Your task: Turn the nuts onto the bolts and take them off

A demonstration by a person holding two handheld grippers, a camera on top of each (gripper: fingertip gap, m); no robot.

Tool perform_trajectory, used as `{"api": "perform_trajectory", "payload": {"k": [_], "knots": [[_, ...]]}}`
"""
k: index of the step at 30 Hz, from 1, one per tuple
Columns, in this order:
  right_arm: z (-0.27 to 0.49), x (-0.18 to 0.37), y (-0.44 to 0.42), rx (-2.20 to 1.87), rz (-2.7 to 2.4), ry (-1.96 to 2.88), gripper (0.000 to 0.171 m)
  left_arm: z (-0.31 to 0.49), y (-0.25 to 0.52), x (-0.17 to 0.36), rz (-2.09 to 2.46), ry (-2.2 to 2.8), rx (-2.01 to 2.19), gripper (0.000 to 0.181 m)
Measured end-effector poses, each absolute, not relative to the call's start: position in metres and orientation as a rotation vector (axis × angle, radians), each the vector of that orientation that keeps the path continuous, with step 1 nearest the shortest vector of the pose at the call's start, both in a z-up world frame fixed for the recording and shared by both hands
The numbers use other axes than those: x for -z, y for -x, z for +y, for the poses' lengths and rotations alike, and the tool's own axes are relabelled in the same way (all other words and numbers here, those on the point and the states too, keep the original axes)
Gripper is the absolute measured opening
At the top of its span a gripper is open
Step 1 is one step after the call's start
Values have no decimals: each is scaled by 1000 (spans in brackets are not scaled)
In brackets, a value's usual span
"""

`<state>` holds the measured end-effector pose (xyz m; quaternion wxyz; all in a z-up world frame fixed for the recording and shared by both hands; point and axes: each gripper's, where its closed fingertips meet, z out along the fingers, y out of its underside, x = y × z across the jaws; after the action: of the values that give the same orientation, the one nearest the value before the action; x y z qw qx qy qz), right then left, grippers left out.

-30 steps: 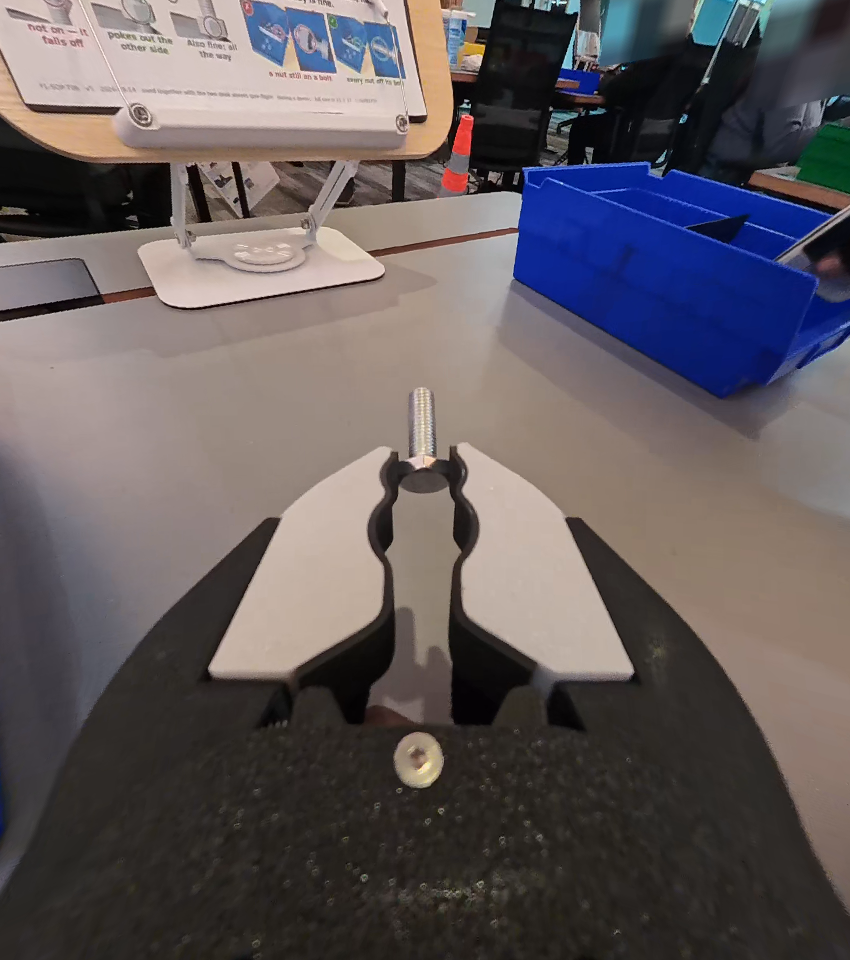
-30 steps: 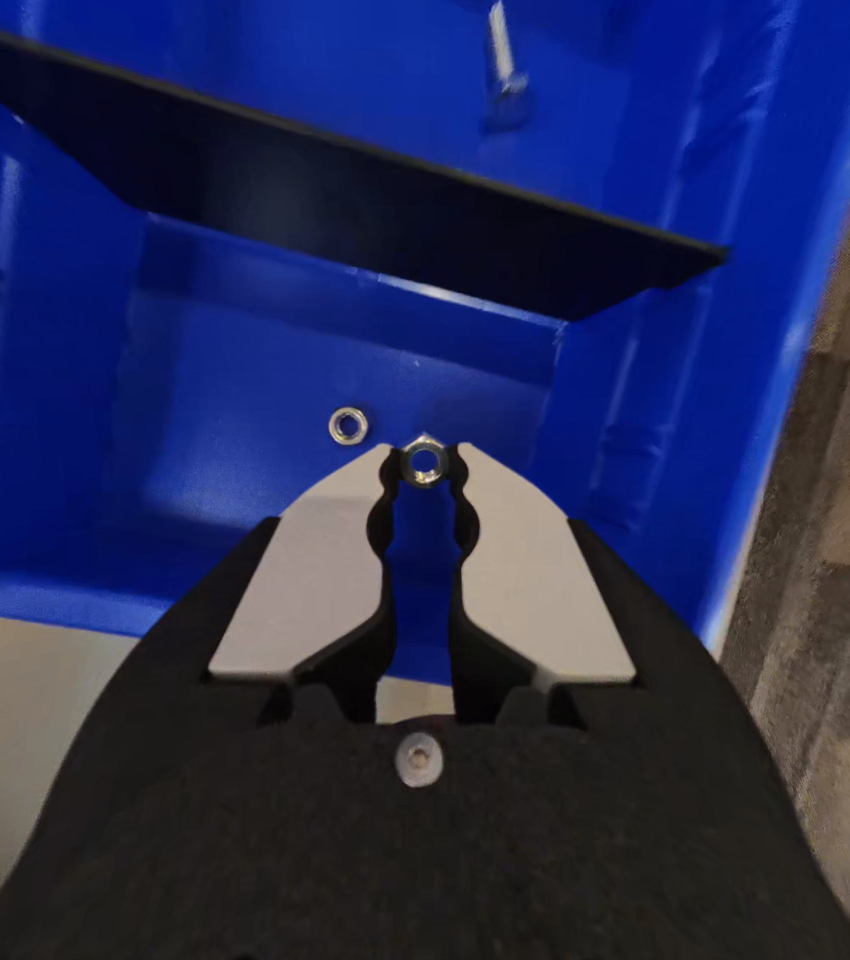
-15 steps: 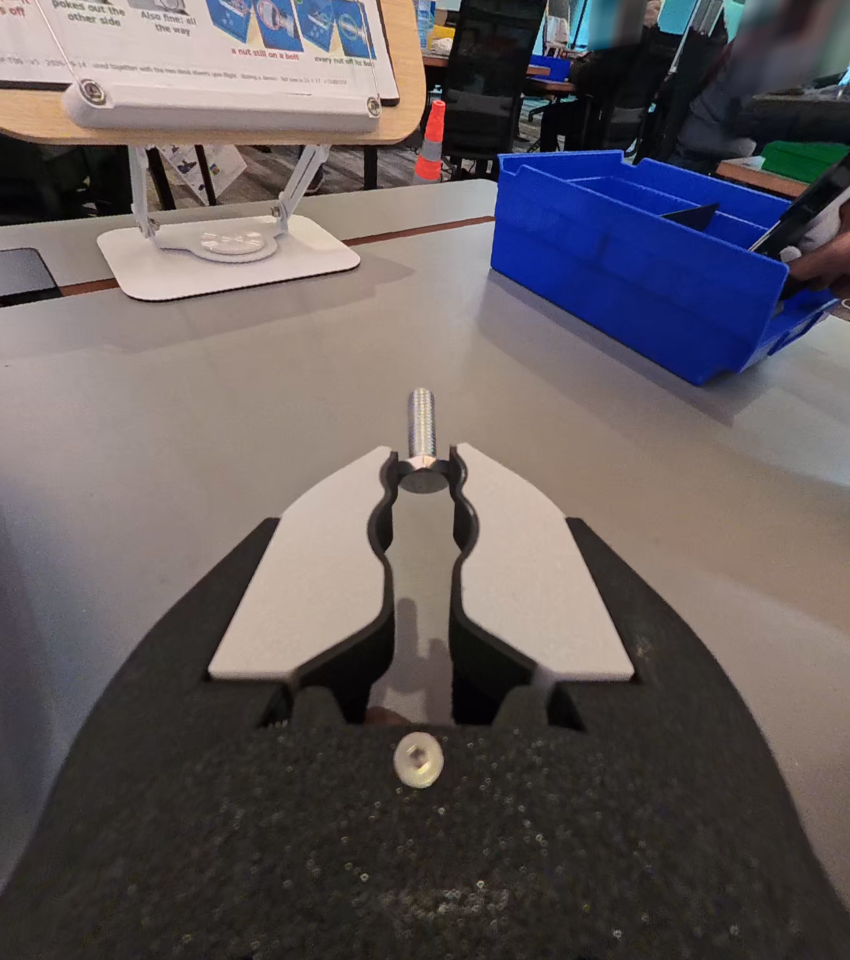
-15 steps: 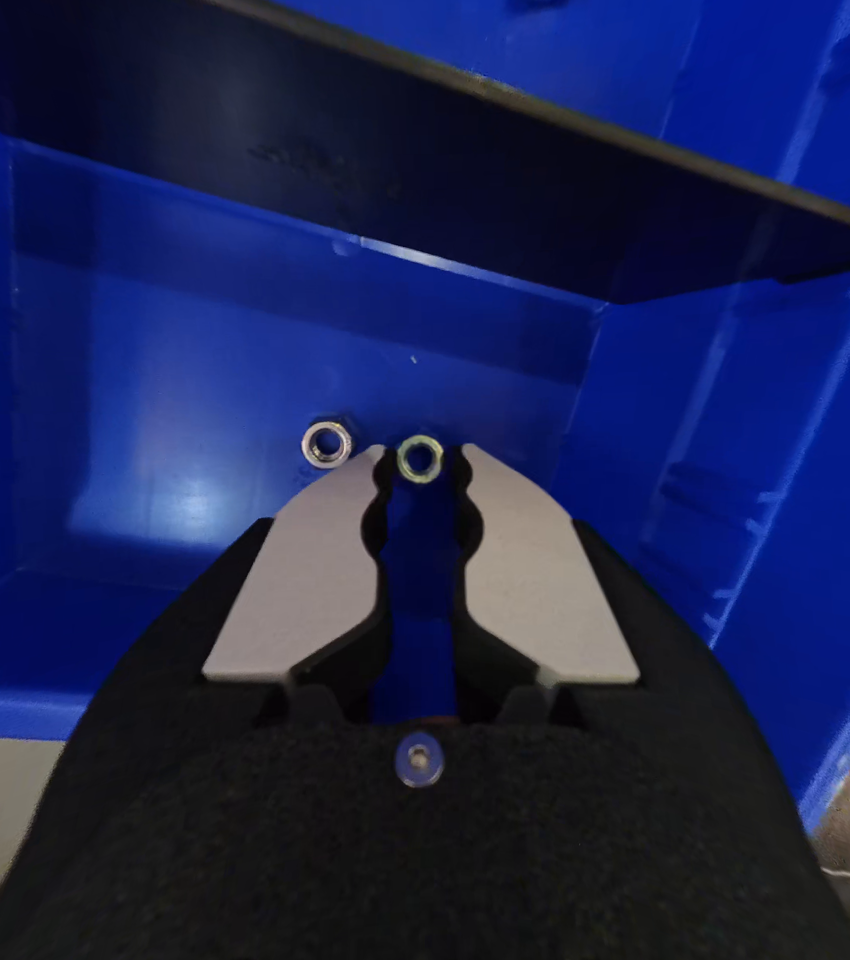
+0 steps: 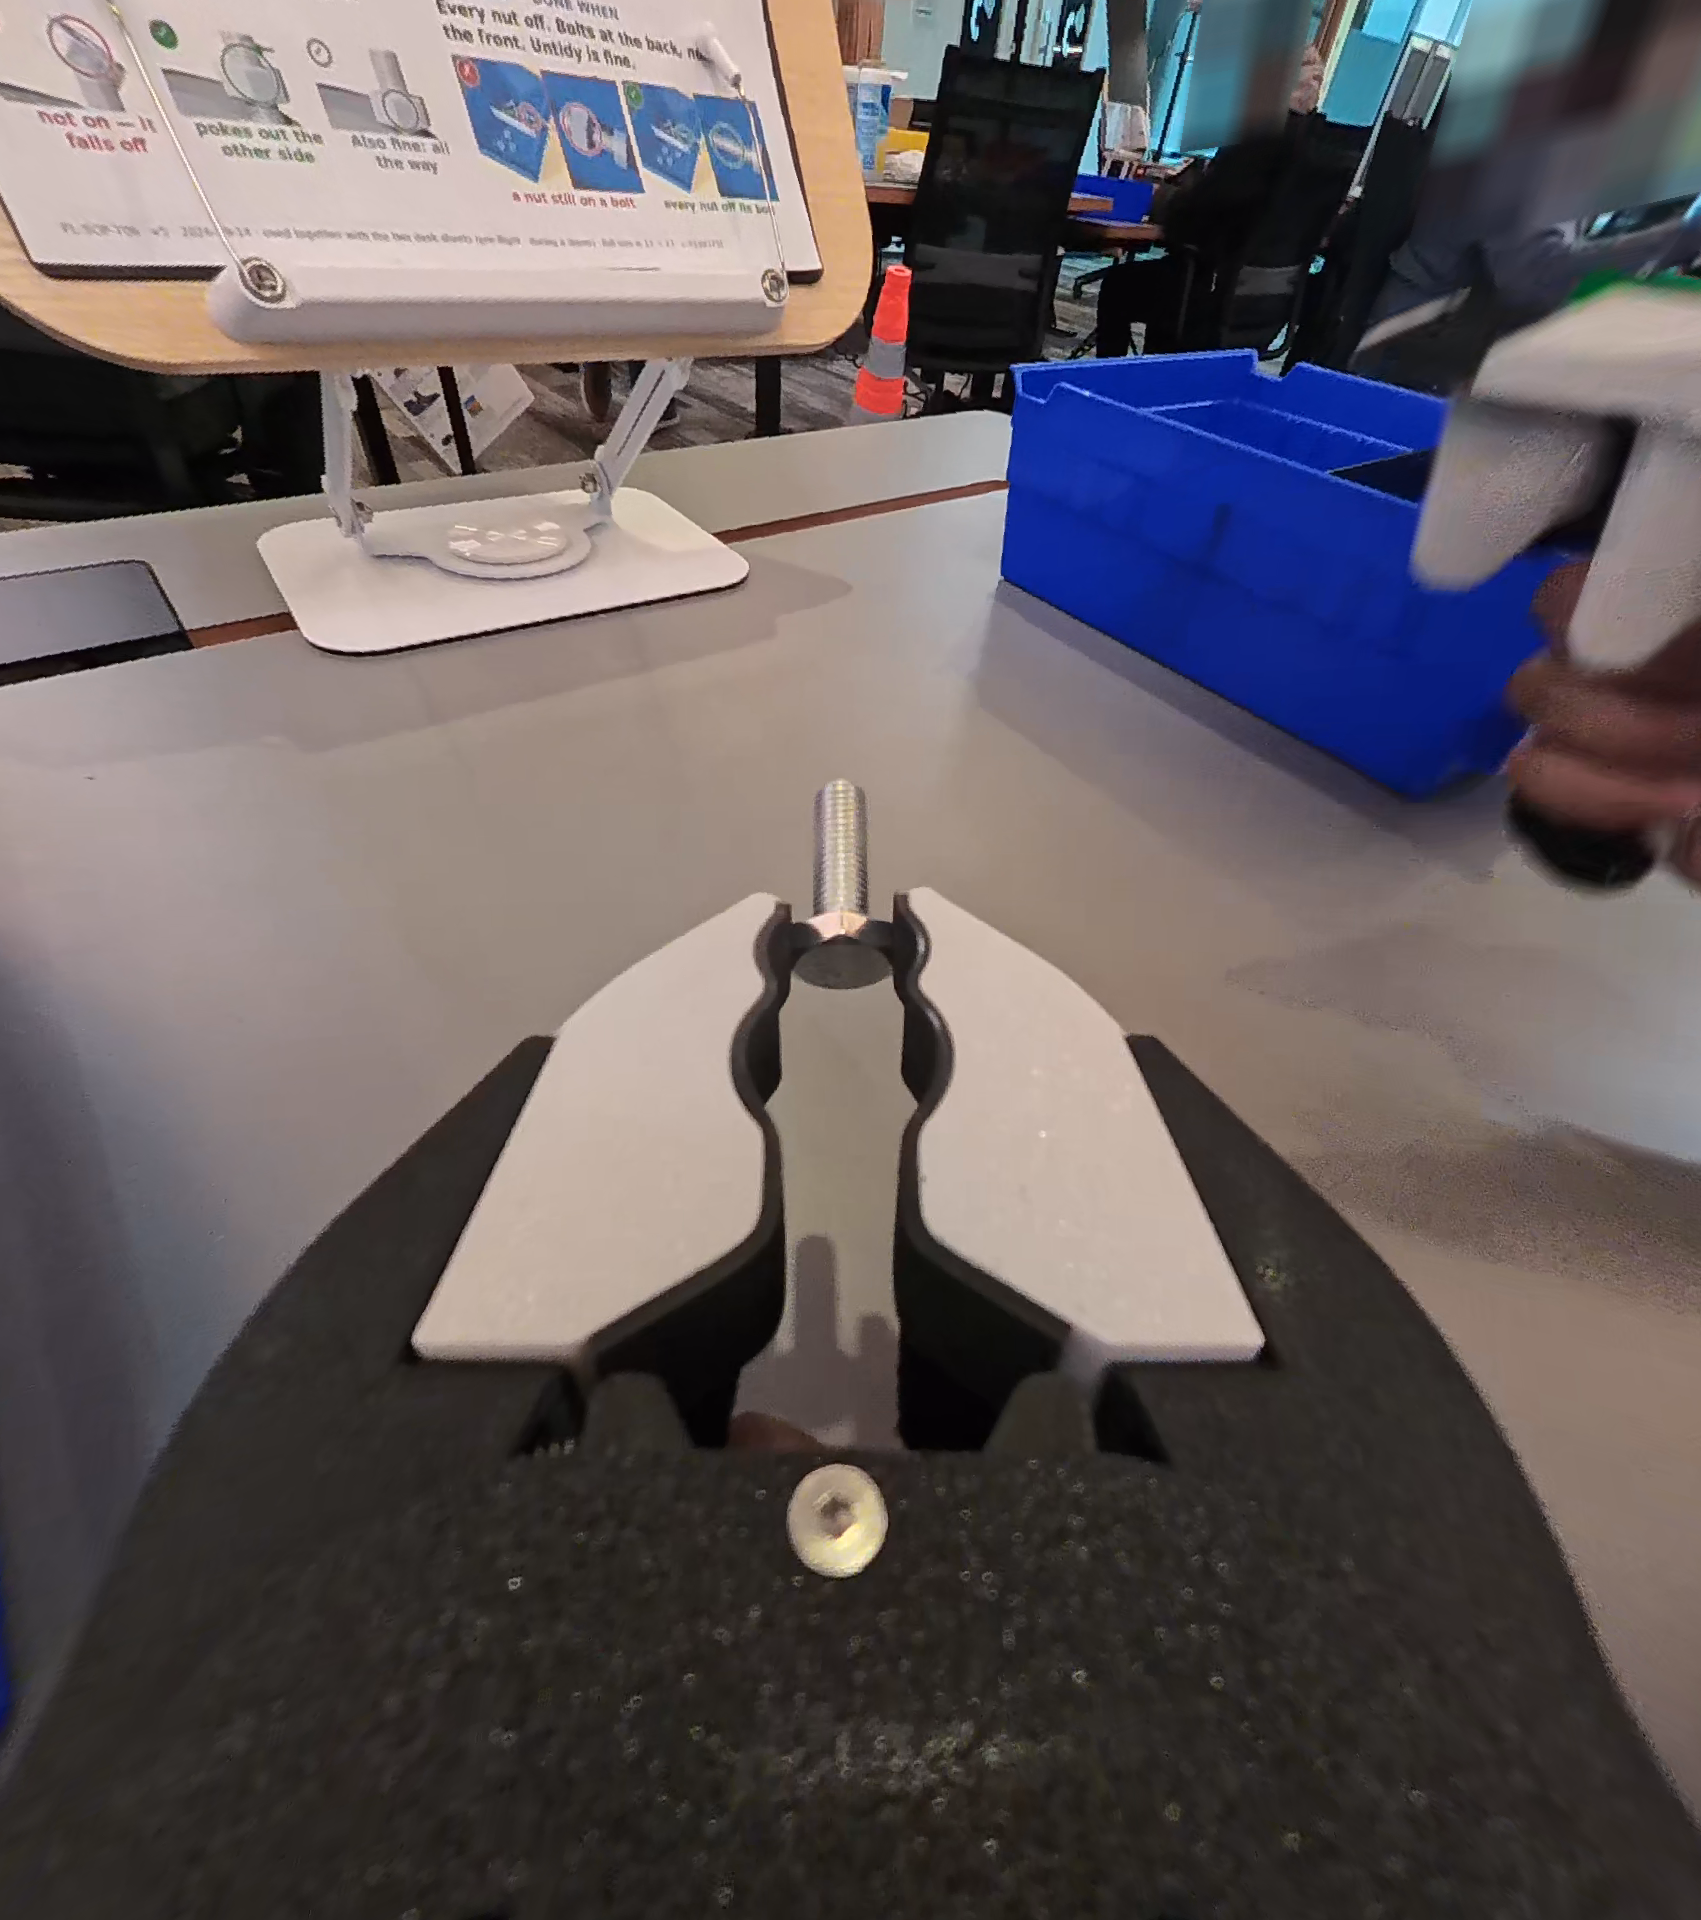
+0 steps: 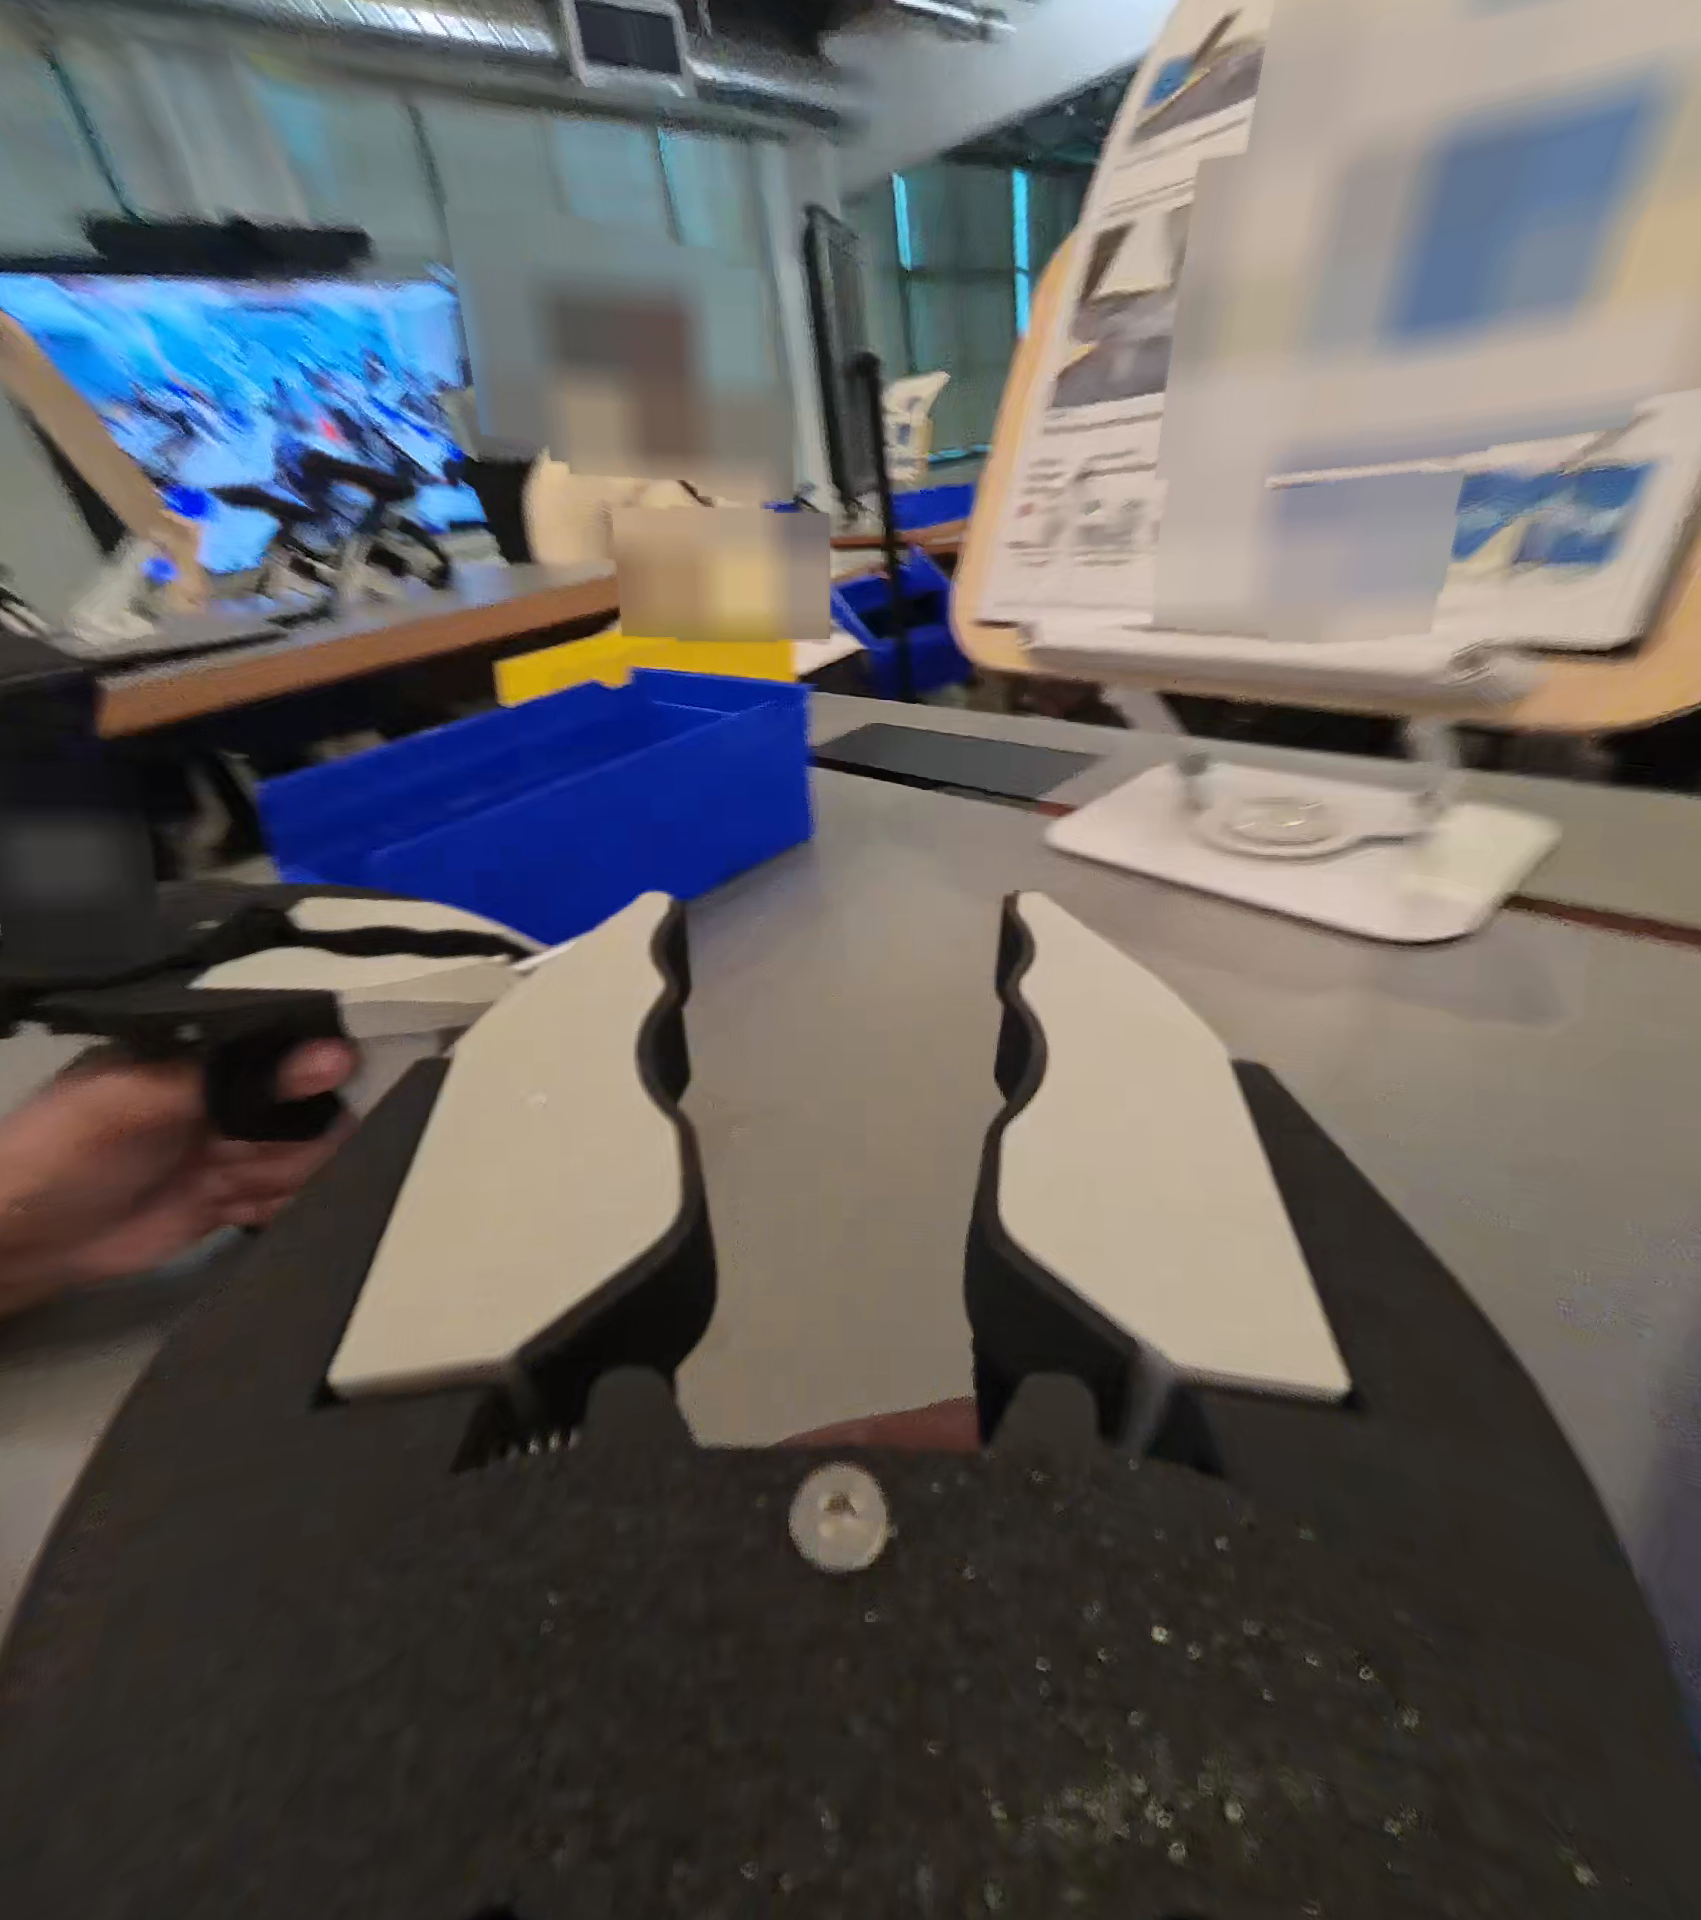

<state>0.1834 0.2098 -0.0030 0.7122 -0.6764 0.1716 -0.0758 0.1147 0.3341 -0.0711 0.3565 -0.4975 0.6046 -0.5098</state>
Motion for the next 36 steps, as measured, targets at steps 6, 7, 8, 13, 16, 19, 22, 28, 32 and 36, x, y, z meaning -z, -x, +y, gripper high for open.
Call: {"api": "perform_trajectory", "payload": {"k": [6,7,8,13,16,19,22,28,32,36], "knots": [[239,45,-167,178,451,1515,68,341,-115,71,1532,1303,1304,18],[236,41,-168,221,449,1495,63,341,-115,71,1531,1307,1301,18],[235,40,-167,247,435,1491,60,341,-116,72,1538,1308,1299,18],[237,47,-164,266,410,1549,60,332,-115,73,1589,1272,1317,18],[243,44,-157,150,340,1574,52,308,-112,58,1733,1098,1487,18],[254,32,-128,-136,149,1637,44,289,-99,42,1952,772,1461,18],[255,27,-104,-174,-99,1707,34,273,-83,38,2182,569,1469,18],[261,35,-85,-193,-288,1777,26,259,-83,38,2318,424,1457,18],[261,37,-84,-184,-315,1777,12,253,-84,40,2328,403,1498,18],[259,41,-83,-171,-341,1805,10,251,-84,44,2306,424,1545,18]]}}
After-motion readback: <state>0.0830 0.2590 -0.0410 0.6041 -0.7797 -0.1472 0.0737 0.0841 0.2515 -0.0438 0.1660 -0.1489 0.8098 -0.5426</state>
